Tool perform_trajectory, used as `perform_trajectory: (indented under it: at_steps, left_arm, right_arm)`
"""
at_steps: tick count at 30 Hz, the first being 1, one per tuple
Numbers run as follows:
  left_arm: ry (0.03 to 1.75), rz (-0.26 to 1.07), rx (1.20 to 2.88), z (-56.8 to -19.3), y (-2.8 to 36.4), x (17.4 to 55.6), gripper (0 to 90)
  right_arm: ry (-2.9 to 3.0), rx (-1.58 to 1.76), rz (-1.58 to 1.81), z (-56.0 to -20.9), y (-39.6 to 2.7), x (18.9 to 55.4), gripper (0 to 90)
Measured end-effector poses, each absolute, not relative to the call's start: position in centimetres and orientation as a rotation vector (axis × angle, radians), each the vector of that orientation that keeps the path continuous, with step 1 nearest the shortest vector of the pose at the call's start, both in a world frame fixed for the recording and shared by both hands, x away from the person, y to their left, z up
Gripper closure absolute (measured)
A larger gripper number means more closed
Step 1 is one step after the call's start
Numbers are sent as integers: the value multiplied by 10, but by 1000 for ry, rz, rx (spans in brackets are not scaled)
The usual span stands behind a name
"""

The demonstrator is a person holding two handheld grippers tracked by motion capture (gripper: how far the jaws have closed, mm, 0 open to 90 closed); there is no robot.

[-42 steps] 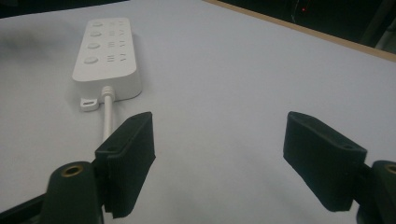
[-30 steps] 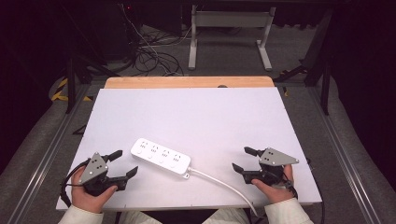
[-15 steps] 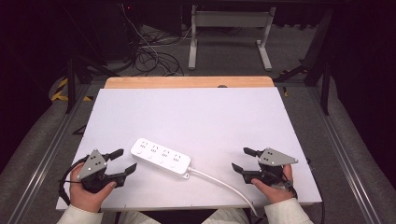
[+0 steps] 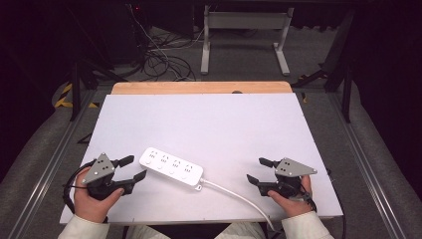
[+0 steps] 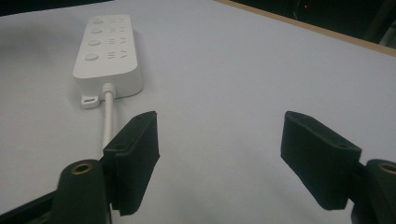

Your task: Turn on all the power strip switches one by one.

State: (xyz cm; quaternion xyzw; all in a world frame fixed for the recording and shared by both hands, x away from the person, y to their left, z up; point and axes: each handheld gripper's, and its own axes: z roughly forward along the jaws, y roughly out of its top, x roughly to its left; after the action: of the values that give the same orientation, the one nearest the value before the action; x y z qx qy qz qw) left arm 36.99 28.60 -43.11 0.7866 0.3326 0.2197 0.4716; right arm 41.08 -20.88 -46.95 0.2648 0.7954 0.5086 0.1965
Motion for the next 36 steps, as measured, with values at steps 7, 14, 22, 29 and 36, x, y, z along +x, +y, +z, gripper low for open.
perform_trajectory:
  at_steps: [7,14,22,29,36]
  left_arm:
    - [805,540,1942,-429,283,376,362]
    - [803,510,1975,-419,285,378,502]
    - [815,438,2033,-407,287,389,736]
    - [844,396,2058,-405,288,401,895]
    - [890,365,2062,-414,288,417,898]
  right_arm:
    - [2230,739,1425,-470,-209,411,280]
    - [2235,744,1411,-470,-208,411,288]
    - [2244,747,1399,-471,-208,411,294]
    - [2250,746,1406,-471,-208,411,297]
    - [2251,744,1398,-471,-208,411,304]
